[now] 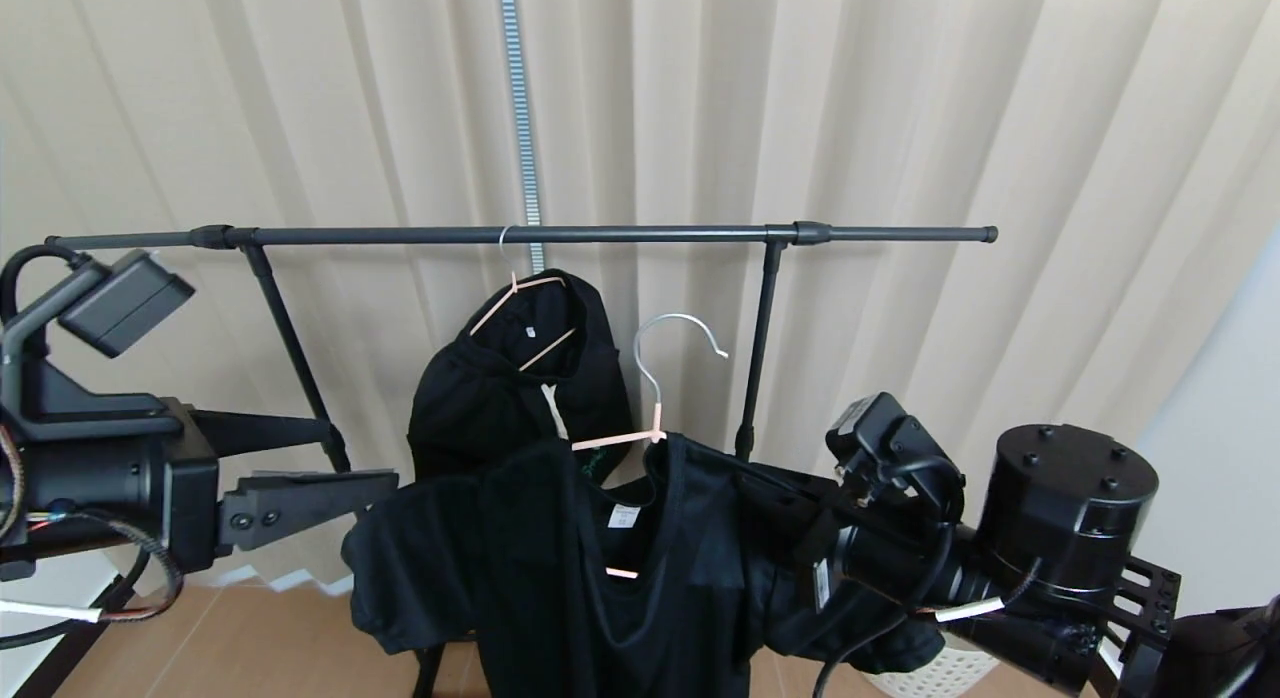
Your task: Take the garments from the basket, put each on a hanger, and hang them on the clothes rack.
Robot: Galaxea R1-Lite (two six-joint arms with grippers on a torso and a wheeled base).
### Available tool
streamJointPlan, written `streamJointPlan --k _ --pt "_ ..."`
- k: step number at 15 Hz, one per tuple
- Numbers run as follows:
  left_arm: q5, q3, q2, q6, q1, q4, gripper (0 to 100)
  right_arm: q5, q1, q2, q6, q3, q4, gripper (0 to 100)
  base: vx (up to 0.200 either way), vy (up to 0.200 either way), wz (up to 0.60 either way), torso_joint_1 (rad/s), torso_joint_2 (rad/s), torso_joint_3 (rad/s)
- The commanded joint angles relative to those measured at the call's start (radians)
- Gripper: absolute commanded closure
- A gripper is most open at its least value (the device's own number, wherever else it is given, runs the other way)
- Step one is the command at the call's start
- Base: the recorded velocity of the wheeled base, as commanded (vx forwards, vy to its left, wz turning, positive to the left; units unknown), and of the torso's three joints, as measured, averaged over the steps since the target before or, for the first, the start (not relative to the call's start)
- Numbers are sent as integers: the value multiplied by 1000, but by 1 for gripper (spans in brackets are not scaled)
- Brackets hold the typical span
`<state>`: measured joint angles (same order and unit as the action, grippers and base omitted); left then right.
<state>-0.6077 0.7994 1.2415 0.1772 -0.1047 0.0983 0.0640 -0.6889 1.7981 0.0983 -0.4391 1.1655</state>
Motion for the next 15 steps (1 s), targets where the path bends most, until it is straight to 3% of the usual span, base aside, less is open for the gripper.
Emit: streamJointPlan --k 1,2,3,4,6,7,14,15 --pt "-139 -124 -8 57 123 -97 0 62 60 -54 0 14 -1 100 0 0 0 0 0 0" --pt "-270 -166 15 59 148 -170 0 128 108 -86 -2 19 -6 100 0 0 0 0 0 0" --pt "-307 -180 26 59 152 -198 0 142 118 -92 -3 19 -6 100 0 0 0 0 0 0" --pt "-376 -230 73 62 154 -304 0 177 141 -111 -12 22 -6 100 0 0 0 0 0 0" --pt "-379 -253 90 61 154 -354 0 188 151 -117 -17 22 -6 100 0 0 0 0 0 0" --pt "-379 -319 121 62 154 -453 0 209 174 -128 -23 22 -6 100 0 0 0 0 0 0" --pt "-373 -351 227 61 152 -488 0 220 177 -155 -23 22 -7 100 0 0 0 0 0 0" --pt "-368 -351 237 64 152 -489 100 220 177 -155 -23 22 -7 100 0 0 0 0 0 0"
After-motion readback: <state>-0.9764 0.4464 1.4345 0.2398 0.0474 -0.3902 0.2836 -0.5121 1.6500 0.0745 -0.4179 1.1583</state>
